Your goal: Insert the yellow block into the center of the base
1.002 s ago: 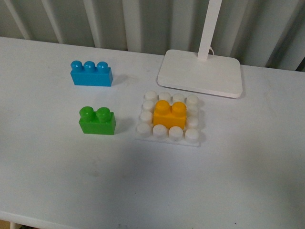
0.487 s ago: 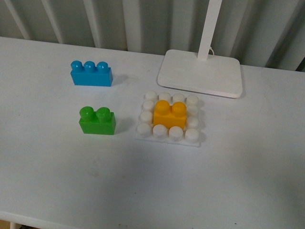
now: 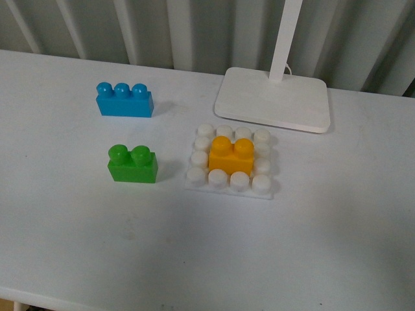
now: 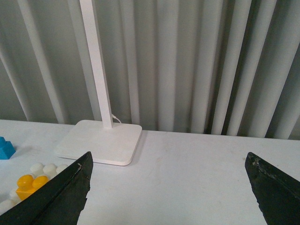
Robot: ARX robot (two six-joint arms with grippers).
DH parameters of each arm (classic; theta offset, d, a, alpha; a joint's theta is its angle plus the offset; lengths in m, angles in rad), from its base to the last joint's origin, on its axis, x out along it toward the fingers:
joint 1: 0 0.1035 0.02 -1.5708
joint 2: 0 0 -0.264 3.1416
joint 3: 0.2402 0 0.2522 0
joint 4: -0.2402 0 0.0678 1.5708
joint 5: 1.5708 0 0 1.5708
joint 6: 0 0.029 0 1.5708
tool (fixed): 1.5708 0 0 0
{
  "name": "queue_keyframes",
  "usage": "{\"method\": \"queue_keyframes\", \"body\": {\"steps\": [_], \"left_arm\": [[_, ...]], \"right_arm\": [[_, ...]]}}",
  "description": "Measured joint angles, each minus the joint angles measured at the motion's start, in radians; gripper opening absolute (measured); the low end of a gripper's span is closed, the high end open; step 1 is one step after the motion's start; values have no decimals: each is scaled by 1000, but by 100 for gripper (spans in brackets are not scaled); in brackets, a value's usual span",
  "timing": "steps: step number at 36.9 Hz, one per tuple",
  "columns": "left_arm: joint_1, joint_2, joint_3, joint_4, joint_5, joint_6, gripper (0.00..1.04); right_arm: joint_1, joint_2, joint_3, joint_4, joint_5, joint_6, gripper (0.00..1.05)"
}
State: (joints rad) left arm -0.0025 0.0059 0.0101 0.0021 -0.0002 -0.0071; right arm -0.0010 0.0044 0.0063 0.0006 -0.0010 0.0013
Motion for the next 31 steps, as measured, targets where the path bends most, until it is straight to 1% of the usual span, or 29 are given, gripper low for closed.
{"method": "queue_keyframes", "body": {"steps": [4, 5, 6, 8, 12, 16, 23, 26, 28, 31], "left_arm": [[0, -1, 0, 0, 0, 0, 4], [0, -1, 0, 0, 0, 0, 7], [0, -1, 0, 0, 0, 0, 14], [0, -1, 0, 0, 0, 0, 25], [0, -1, 0, 0, 0, 0, 40], [0, -1, 0, 0, 0, 0, 58], [0, -2, 0, 0, 0, 0, 85], [0, -2, 0, 0, 0, 0, 100], [0, -2, 0, 0, 0, 2, 98], [0, -2, 0, 0, 0, 2, 98]], "right_arm": [[0, 0, 0, 0, 0, 0, 95], [0, 0, 0, 0, 0, 0, 95], [0, 0, 0, 0, 0, 0, 95], [0, 0, 0, 0, 0, 0, 95], [0, 0, 0, 0, 0, 0, 95], [0, 0, 0, 0, 0, 0, 95], [0, 0, 0, 0, 0, 0, 95], [0, 0, 0, 0, 0, 0, 95], [0, 0, 0, 0, 0, 0, 95], [0, 0, 0, 0, 0, 0, 95]]}}
